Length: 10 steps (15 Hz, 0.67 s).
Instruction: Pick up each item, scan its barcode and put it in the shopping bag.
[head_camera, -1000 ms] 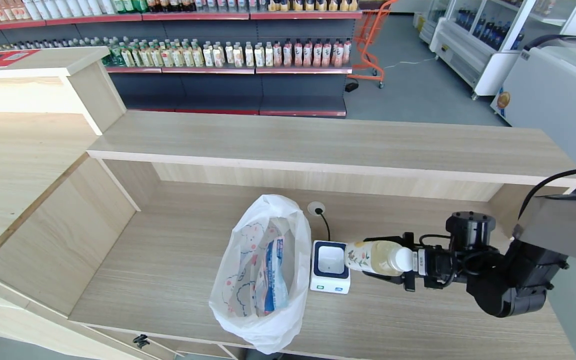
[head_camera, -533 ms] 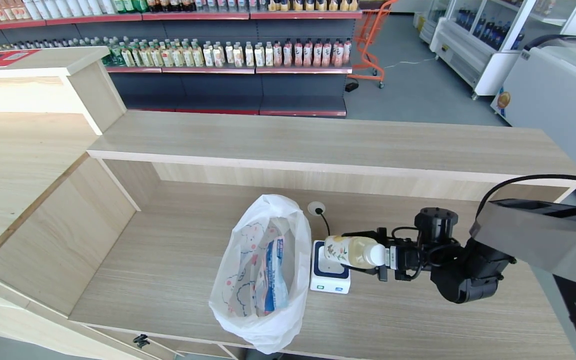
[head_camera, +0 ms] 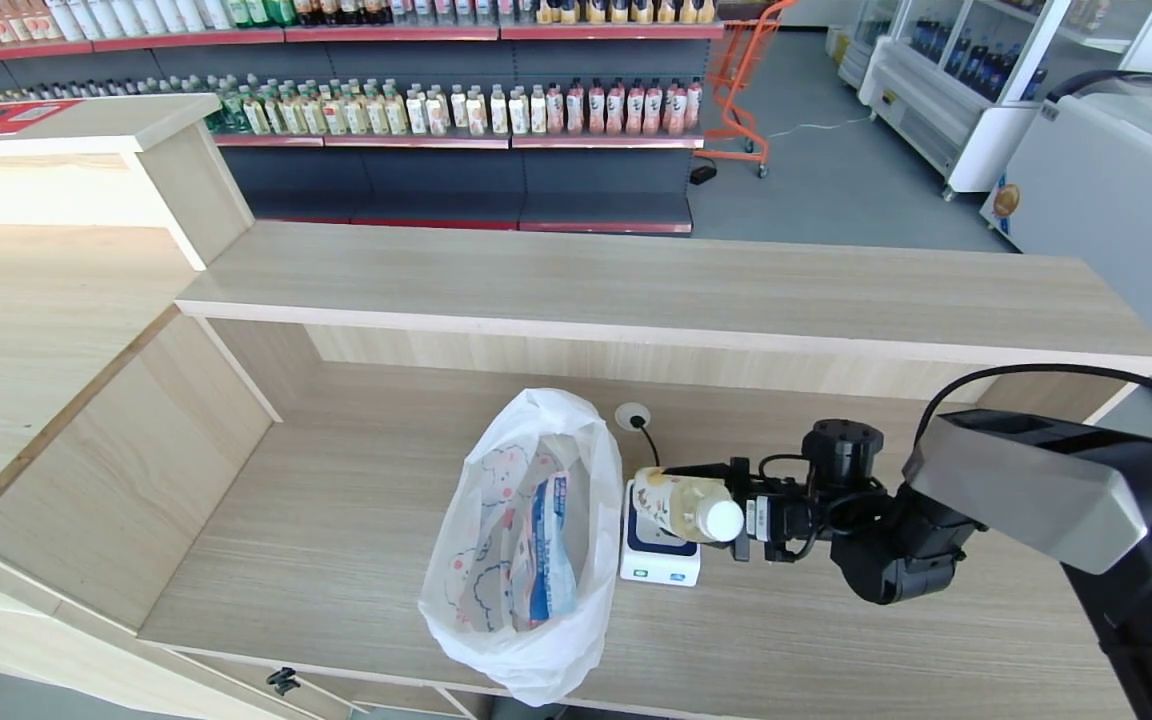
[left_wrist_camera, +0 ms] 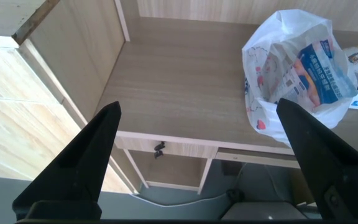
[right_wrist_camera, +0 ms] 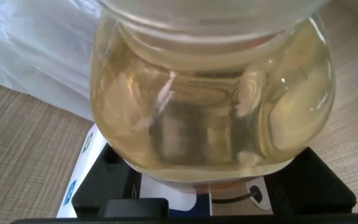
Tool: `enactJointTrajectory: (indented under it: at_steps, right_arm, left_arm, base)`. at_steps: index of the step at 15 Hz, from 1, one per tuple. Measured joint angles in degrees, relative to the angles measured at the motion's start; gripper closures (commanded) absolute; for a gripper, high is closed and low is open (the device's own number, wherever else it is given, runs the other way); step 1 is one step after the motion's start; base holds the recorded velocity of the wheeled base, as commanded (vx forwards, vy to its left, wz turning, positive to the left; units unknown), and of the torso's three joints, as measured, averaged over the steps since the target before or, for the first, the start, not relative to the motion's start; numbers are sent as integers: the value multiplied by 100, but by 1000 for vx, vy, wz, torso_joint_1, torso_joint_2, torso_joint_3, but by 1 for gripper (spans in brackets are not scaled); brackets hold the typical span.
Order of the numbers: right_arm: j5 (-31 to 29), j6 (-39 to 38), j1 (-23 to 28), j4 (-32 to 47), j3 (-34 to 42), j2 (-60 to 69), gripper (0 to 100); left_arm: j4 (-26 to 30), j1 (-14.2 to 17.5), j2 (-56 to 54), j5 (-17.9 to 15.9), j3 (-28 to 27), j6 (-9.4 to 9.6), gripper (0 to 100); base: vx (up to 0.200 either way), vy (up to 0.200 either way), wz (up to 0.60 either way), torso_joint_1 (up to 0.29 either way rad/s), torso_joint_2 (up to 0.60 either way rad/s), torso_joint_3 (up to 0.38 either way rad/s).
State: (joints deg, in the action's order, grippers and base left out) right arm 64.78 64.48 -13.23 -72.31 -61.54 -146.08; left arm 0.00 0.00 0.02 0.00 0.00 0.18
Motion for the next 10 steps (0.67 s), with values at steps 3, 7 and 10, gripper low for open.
enactJointTrajectory:
  at_steps: [3,7,10]
  right_arm:
    - [-24,-158,2,20,-28,41,100]
    - [-49,-561,56,71,63,328,100]
    - [-62,-1607,149,59,446,1118,100]
  left_arm:
    - [0,0,0,0,0,-2,0]
    - [0,0,0,0,0,0,0]
    - [0,0,0,0,0,0,0]
  base:
    - [0,0,0,0,0,0]
    - [0,0,0,0,0,0]
    - [0,0,0,0,0,0]
